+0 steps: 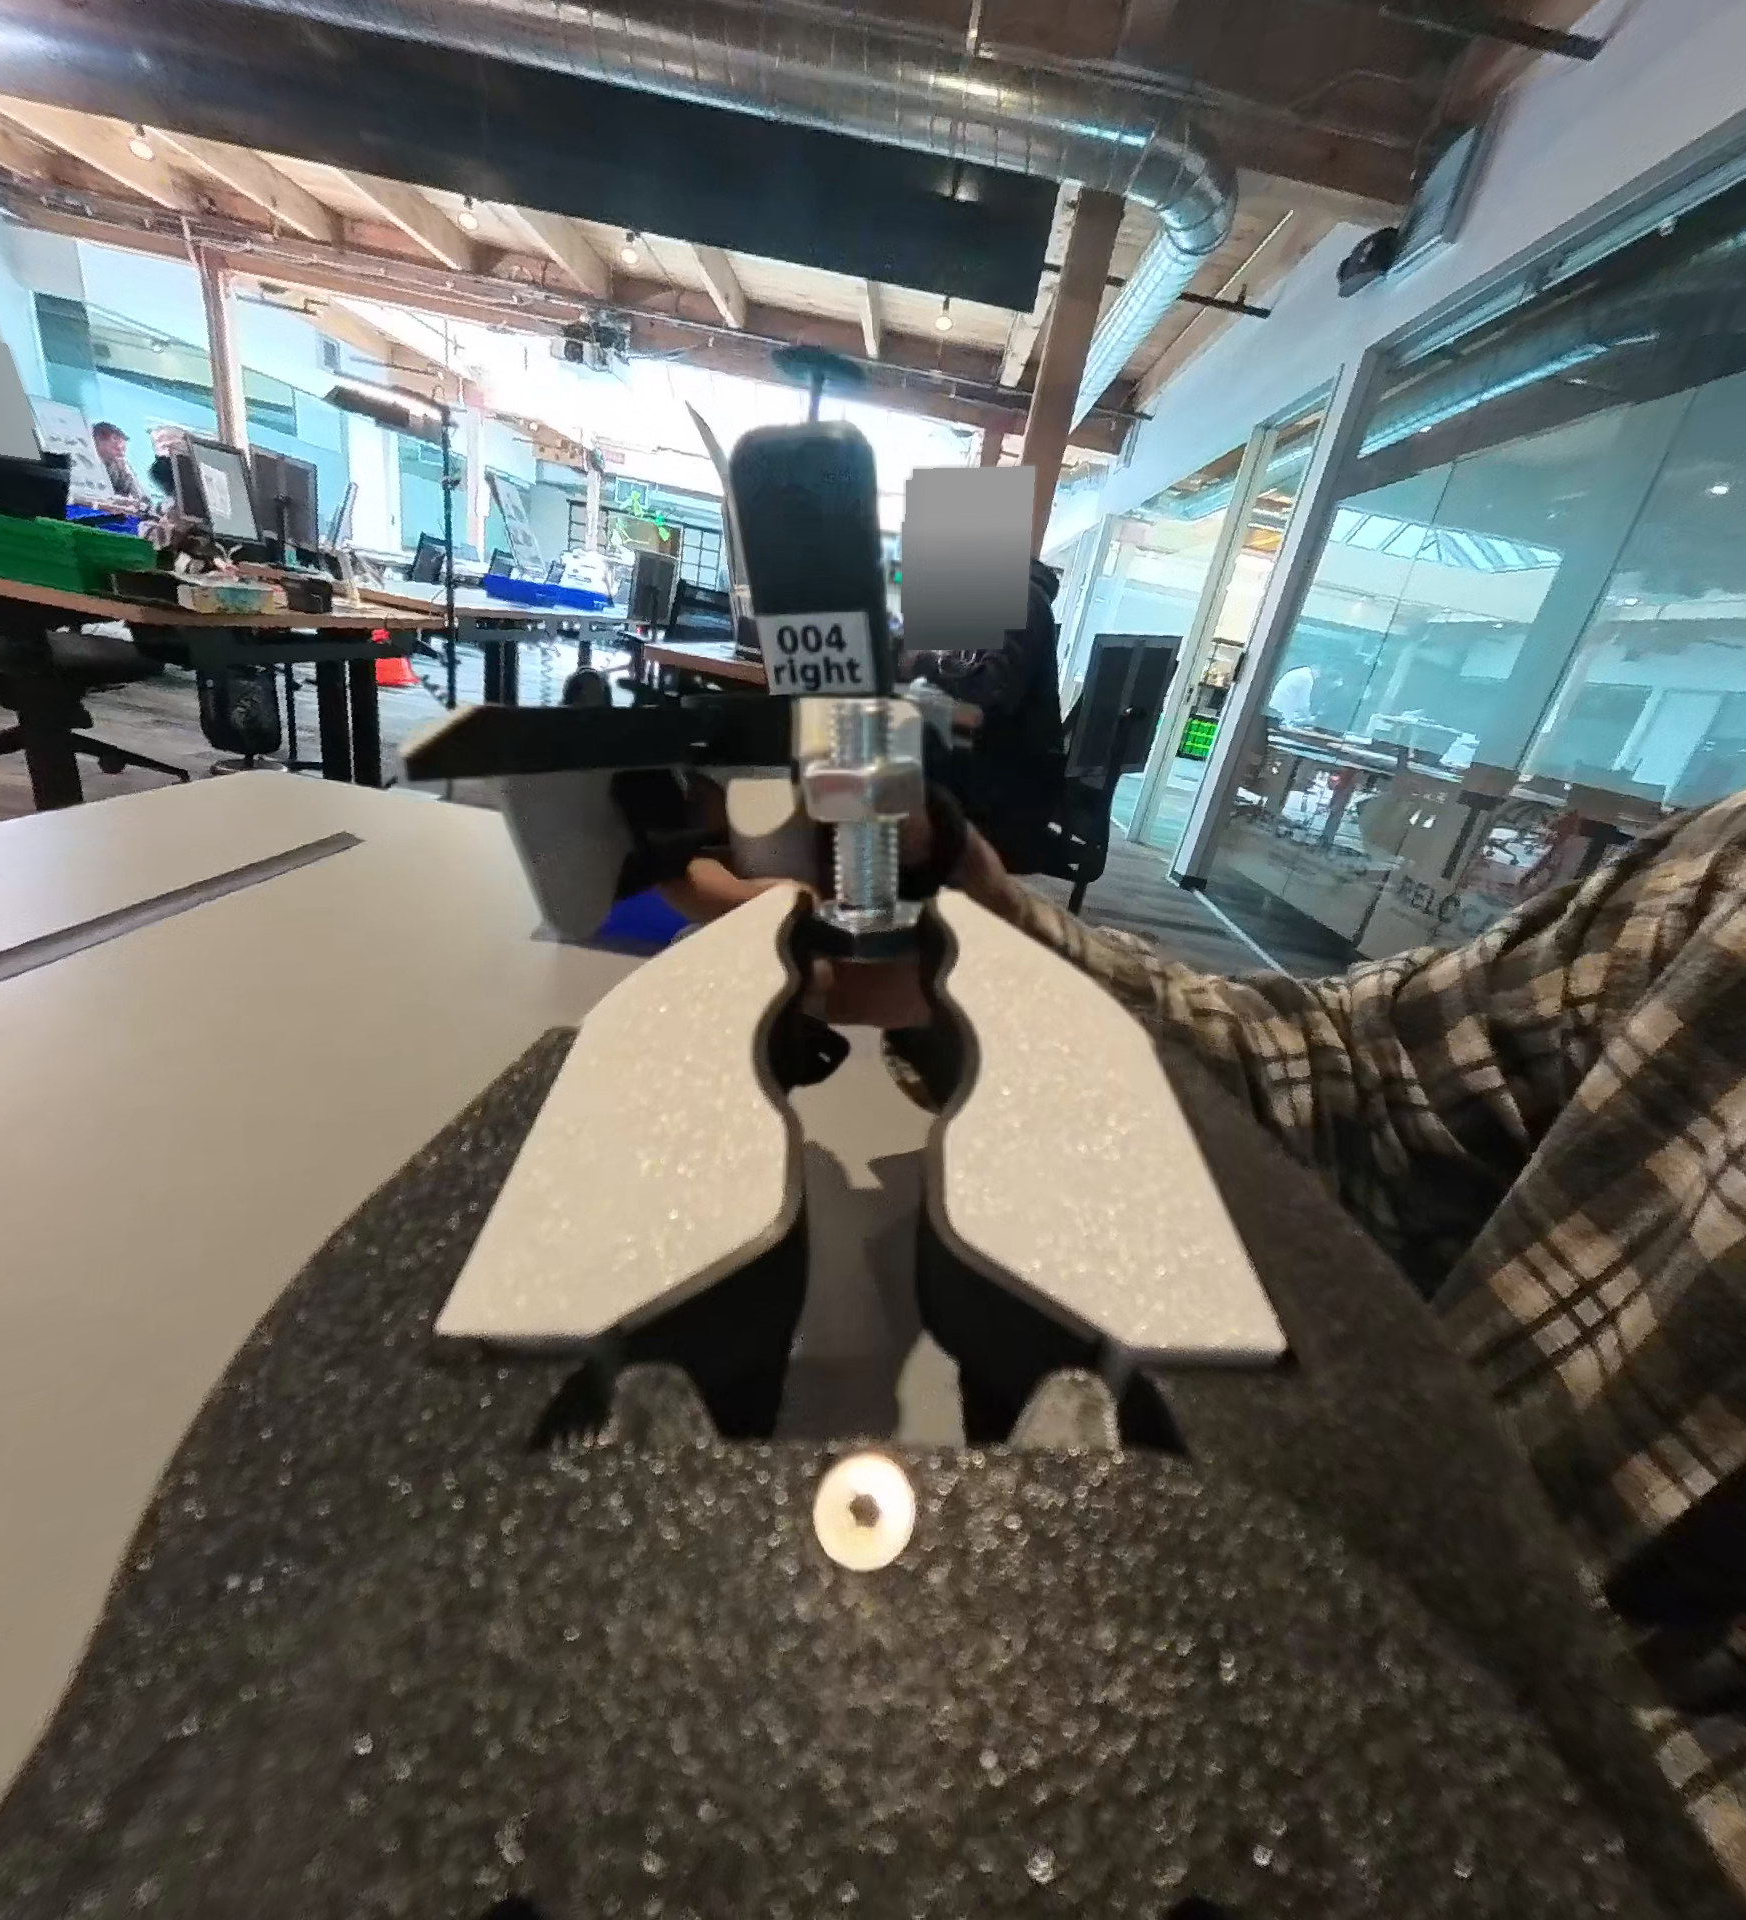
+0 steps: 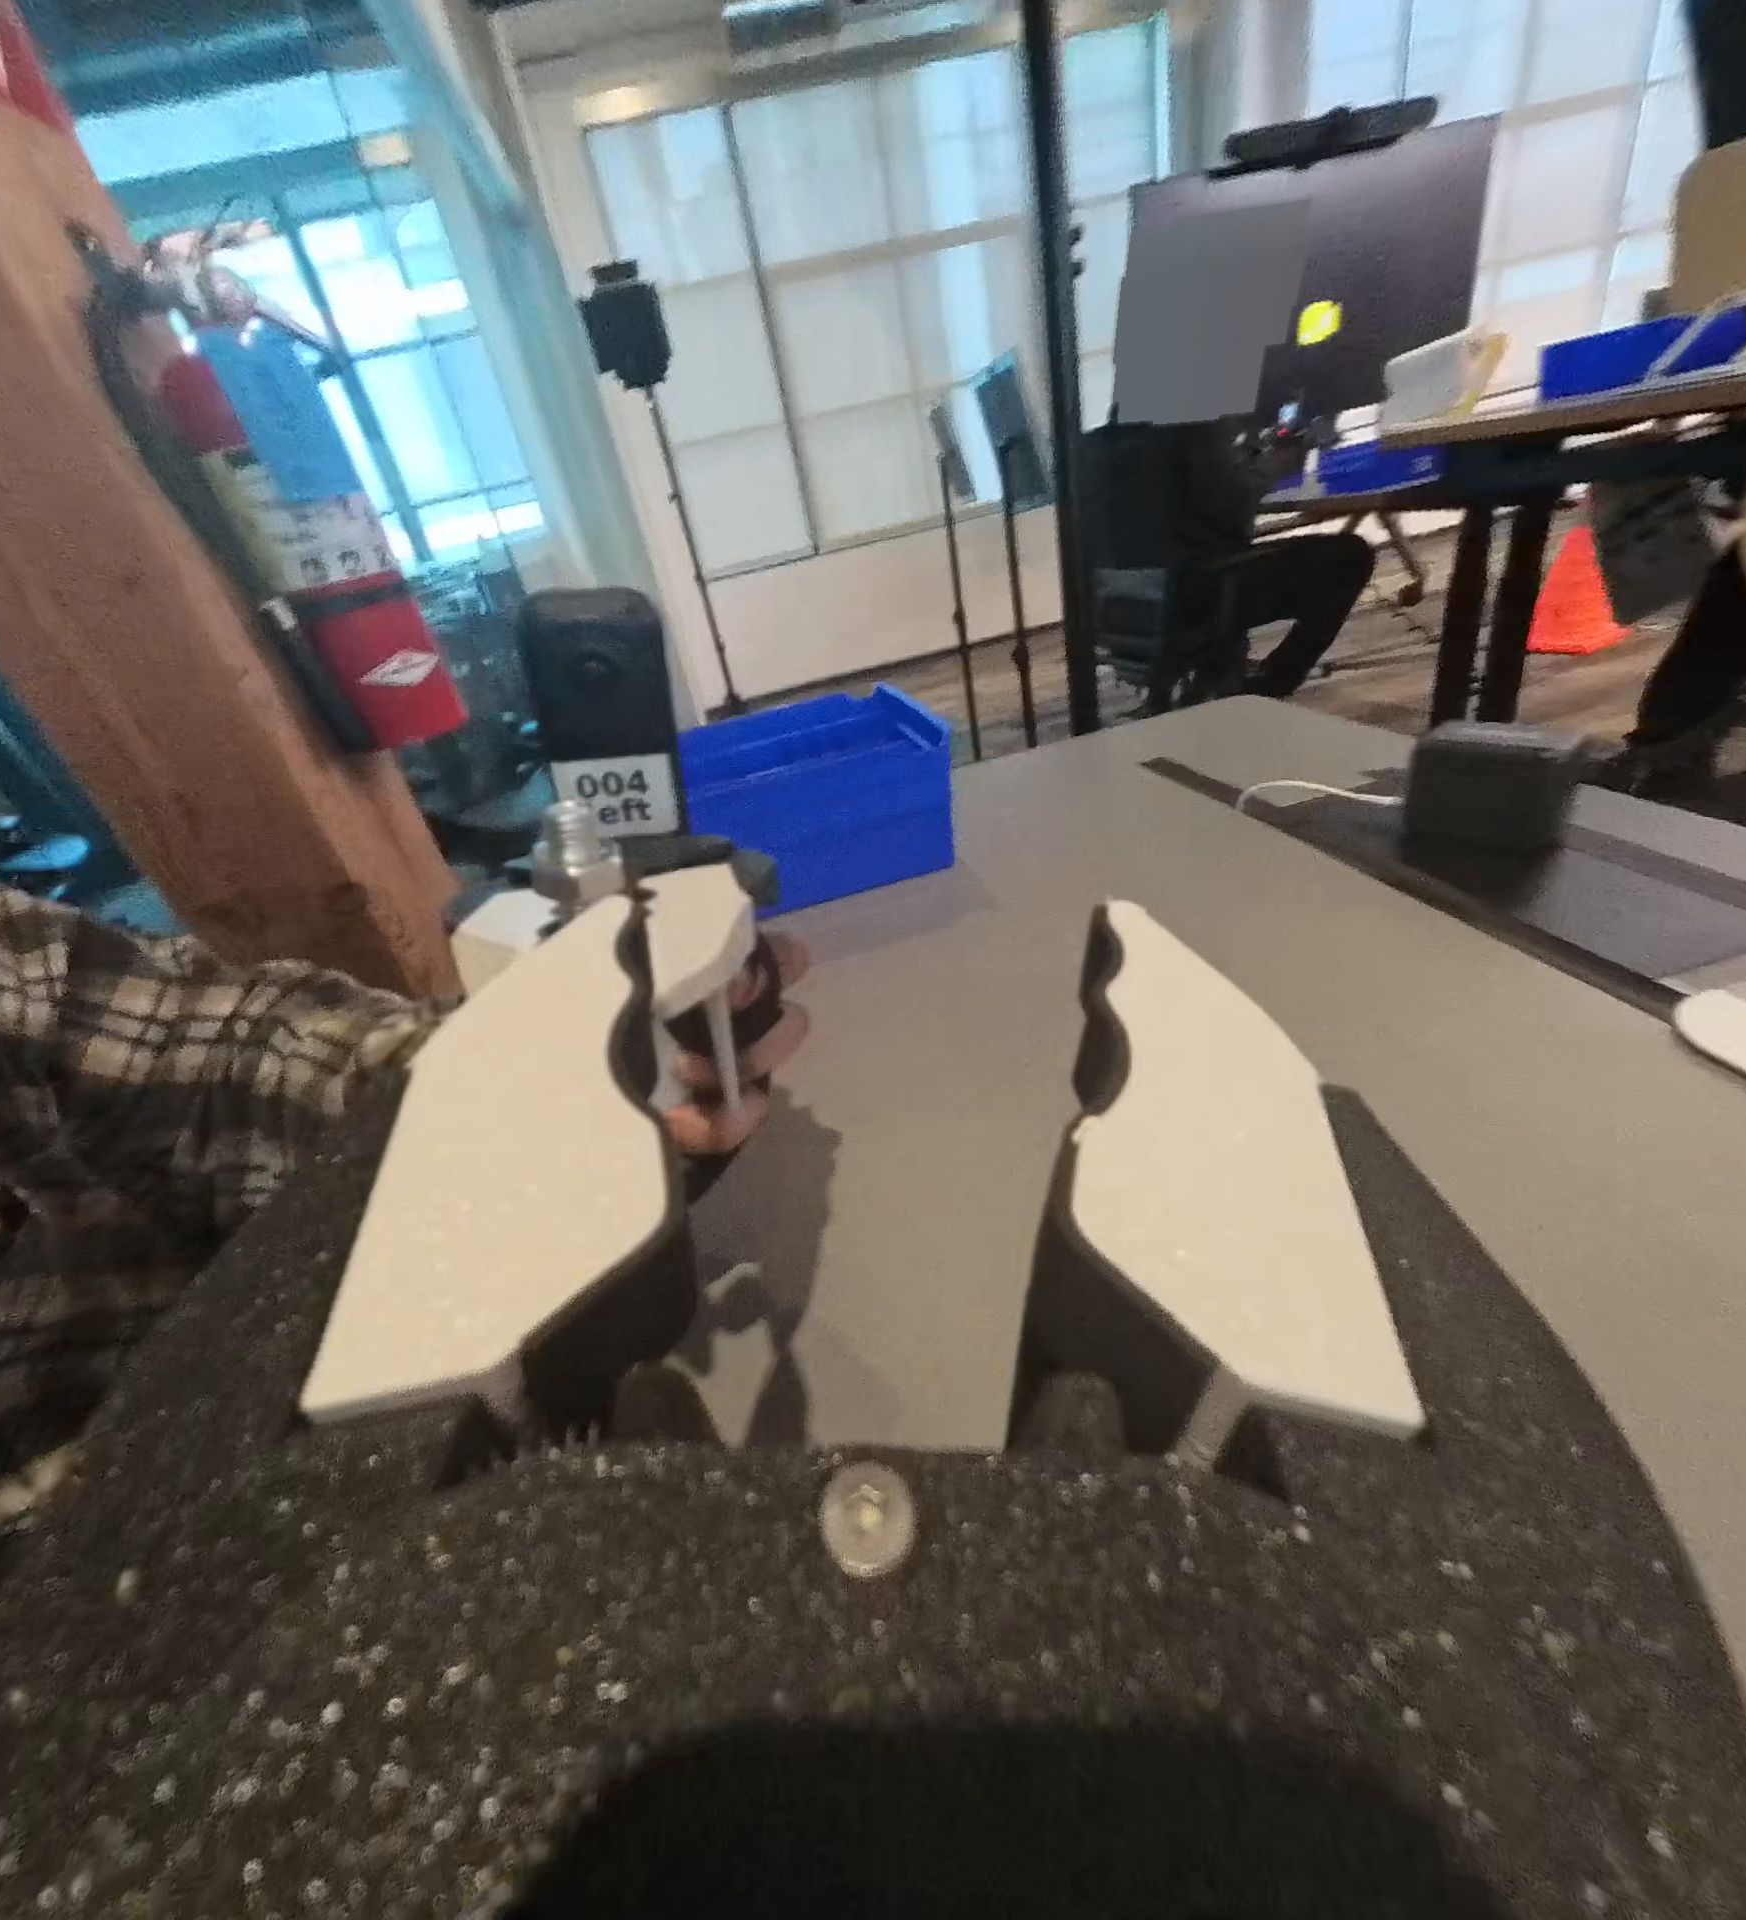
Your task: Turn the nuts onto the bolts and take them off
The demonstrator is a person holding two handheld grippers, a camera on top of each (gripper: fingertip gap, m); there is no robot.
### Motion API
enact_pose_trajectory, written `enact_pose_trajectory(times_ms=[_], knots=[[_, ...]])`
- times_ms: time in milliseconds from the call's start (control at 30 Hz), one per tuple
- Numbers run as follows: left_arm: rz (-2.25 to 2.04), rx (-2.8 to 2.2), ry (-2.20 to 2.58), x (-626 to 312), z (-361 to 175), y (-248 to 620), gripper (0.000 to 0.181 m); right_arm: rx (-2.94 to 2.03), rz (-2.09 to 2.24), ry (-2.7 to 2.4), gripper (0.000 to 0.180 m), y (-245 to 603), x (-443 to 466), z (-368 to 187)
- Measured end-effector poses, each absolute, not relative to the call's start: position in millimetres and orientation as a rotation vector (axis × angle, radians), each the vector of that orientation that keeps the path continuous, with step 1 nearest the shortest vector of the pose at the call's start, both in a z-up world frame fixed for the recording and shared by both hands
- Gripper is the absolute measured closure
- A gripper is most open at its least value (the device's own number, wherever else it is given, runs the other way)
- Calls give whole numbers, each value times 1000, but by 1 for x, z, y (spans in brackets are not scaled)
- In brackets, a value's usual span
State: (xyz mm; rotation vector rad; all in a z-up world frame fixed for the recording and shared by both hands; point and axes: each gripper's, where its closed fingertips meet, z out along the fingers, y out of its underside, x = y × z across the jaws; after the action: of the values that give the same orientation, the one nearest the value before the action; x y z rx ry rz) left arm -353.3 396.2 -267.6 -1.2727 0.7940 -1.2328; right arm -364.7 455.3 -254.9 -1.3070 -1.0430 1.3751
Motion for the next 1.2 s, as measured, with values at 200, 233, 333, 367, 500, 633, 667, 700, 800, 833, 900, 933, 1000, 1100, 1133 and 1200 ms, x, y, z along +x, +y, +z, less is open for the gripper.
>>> enact_pose_trajectory(times_ms=[200,233,333,367,500,633,667,700,800,833,900,933,1000,1100,1133,1200], knots=[[-1238,-1279,805,-350,-270,395,162,-1243,1474,-1126,97,425,-385,-248],[-1236,-1282,806,-349,-271,395,162,-1268,1440,-1126,93,430,-384,-253],[-1238,-1277,774,-355,-267,399,163,-1301,1396,-1063,98,449,-367,-255],[-1249,-1270,767,-357,-266,399,163,-1281,1426,-1042,98,448,-366,-250],[-1247,-1274,778,-353,-268,397,163,-1220,1462,-1093,96,430,-377,-241],[-1245,-1260,768,-355,-266,397,163,-1235,1479,-1031,99,441,-364,-242],[-1254,-1255,758,-356,-264,397,163,-1252,1470,-1030,100,443,-362,-246],[-1262,-1251,749,-358,-263,398,163,-1263,1464,-1032,100,445,-361,-248],[-1274,-1237,738,-361,-261,398,163,-1291,1436,-1033,104,450,-360,-255],[-1272,-1234,741,-361,-260,397,163,-1292,1442,-1042,109,449,-360,-256],[-1258,-1231,747,-361,-260,396,163,-1245,1549,-1076,132,436,-360,-253],[-1256,-1232,752,-361,-260,396,163,-1218,1616,-1087,140,429,-360,-249],[-1259,-1233,754,-361,-260,396,163,-1176,1706,-1104,154,418,-361,-244],[-1263,-1229,758,-360,-260,395,163,-1137,1805,-1118,164,407,-363,-239],[-1262,-1227,759,-360,-260,394,163,-1135,1824,-1113,165,406,-364,-239],[-1266,-1226,768,-359,-260,393,163,-1138,1837,-1115,167,405,-367,-240]])
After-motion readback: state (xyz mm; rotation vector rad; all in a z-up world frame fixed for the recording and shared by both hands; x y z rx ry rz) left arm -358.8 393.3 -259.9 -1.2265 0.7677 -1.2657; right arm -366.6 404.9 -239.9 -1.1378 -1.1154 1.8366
